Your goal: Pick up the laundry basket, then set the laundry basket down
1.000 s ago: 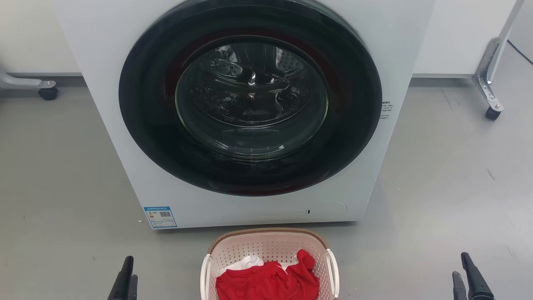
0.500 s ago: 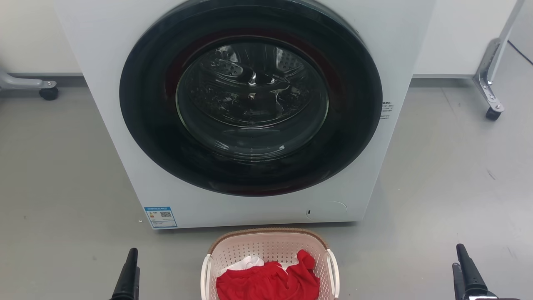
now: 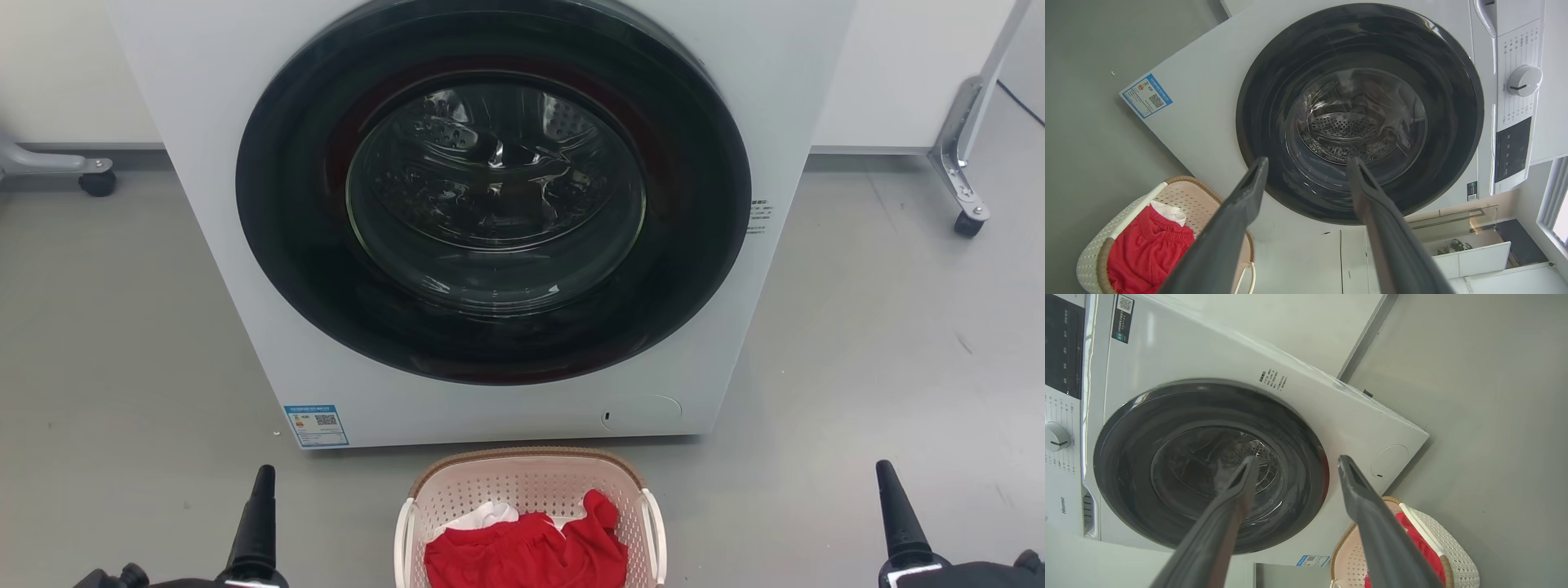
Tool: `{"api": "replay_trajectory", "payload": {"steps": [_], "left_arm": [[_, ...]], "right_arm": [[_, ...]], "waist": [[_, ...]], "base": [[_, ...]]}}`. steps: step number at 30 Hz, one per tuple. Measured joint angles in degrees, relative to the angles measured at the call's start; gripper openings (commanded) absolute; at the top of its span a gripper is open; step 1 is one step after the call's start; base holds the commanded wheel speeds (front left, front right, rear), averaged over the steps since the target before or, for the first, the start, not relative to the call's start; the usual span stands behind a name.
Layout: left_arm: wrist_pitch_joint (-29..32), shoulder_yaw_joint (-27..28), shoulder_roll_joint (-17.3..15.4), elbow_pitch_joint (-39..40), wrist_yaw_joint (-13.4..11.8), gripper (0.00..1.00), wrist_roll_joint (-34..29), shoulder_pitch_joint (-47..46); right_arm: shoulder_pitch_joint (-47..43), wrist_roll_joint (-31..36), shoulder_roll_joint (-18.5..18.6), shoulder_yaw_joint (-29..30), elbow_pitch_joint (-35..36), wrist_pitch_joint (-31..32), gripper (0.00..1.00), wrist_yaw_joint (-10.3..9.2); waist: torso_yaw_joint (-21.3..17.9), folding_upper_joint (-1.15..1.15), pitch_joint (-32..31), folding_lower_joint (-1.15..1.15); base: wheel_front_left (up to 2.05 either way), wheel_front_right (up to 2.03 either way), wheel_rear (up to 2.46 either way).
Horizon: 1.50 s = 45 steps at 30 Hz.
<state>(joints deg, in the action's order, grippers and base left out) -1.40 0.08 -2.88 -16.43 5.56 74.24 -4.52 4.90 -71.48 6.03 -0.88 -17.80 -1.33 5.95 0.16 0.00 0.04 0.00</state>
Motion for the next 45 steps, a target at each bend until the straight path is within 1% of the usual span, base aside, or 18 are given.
{"api": "replay_trajectory", "payload": {"steps": [6,13,19,23,30,35,38,45], "left_arm": [[-1.3,-1.3,-0.7,1.2,-1.1,1.0,-7.1,-0.1],[-2.8,-3.2,-1.8,2.4,-2.1,1.0,-15.2,-0.6],[-4.0,-5.6,-2.5,2.6,-2.6,1.0,-21.7,-0.6],[-4.8,-6.7,-2.7,2.6,-3.5,1.0,-25.6,-0.6],[-6.4,-8.4,-3.4,2.3,-4.6,1.0,-32.3,-0.6],[-7.4,-9.3,-3.4,1.7,-5.6,1.0,-36.4,-0.6],[-7.9,-9.7,-3.5,1.5,-6.1,1.0,-38.9,-0.6],[-9.8,-10.5,-3.5,0.5,-7.2,1.0,-44.5,-0.6]], "right_arm": [[0.5,7.1,1.5,-2.3,0.5,-1.4,1.0,-1.79],[1.5,14.7,3.0,-5.0,1.3,-2.9,1.0,-3.42],[1.7,20.9,4.1,-7.6,1.7,-4.1,1.0,-4.27],[1.7,24.7,4.7,-9.1,1.7,-4.9,1.0,-4.97],[1.7,30.0,5.2,-11.4,1.0,-6.4,1.0,-5.57],[1.7,34.0,5.4,-13.0,0.4,-7.5,1.0,-6.44],[1.7,36.4,5.6,-13.8,0.0,-8.1,1.0,-6.57],[2.0,42.2,6.0,-15.6,-1.1,-9.7,1.0,-7.58]], "waist": [[0.0,0.0,0.0,0.0],[0.1,0.0,0.0,0.0],[0.1,0.0,0.0,0.0],[0.1,0.0,0.1,0.0],[0.1,0.0,0.2,0.0],[0.1,0.0,0.3,0.0],[0.1,0.0,0.3,0.0],[0.1,0.0,0.3,0.0]], "base": [[0.0,0.0,0.0],[0.0,0.0,0.0],[0.0,0.0,0.0],[0.0,0.0,0.0],[0.0,0.0,0.0],[0.0,0.0,0.0],[0.0,0.0,0.0],[0.0,0.0,0.0]]}}
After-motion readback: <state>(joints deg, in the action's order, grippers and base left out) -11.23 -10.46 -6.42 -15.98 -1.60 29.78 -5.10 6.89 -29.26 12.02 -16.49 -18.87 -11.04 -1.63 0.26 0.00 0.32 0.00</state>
